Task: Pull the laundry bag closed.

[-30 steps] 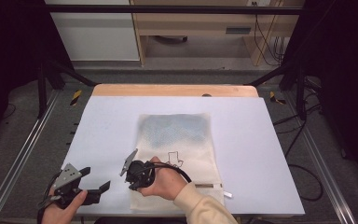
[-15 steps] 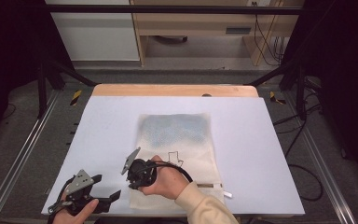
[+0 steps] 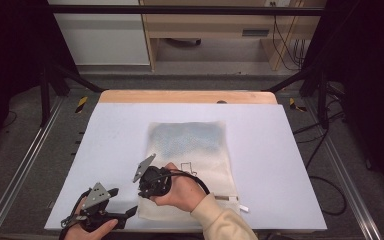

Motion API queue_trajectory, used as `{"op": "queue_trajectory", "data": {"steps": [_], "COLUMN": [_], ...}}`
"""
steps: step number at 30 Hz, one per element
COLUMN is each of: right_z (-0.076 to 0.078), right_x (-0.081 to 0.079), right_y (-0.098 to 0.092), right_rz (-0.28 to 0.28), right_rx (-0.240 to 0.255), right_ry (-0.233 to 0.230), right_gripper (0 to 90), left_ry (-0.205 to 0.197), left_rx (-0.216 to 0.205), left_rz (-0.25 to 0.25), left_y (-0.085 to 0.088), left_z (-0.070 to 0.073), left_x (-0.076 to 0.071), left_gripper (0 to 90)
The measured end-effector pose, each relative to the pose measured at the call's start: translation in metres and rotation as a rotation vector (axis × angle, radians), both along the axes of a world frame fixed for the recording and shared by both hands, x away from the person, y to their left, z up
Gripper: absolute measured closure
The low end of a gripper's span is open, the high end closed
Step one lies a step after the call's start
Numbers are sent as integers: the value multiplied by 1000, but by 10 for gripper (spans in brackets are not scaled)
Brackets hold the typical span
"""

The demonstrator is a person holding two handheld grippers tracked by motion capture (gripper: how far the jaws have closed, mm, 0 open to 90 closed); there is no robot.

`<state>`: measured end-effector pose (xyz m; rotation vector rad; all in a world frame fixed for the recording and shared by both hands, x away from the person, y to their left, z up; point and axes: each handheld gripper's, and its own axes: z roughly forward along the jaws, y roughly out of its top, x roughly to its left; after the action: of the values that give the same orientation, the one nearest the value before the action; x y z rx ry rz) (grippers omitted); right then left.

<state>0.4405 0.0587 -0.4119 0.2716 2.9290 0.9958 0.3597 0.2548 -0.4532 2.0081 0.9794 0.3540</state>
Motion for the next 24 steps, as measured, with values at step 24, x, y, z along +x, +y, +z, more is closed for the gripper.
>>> {"op": "queue_trajectory", "data": {"steps": [24], "right_z": [2], "right_x": [-3], "right_y": [-3], "right_rz": [10], "right_rx": [9], "right_ry": [-28], "right_gripper": [817], "left_ry": [96], "left_rx": [-72], "left_rz": [-66], "left_y": [-31], "left_z": [-14], "left_x": [20], "left_gripper": [203]}}
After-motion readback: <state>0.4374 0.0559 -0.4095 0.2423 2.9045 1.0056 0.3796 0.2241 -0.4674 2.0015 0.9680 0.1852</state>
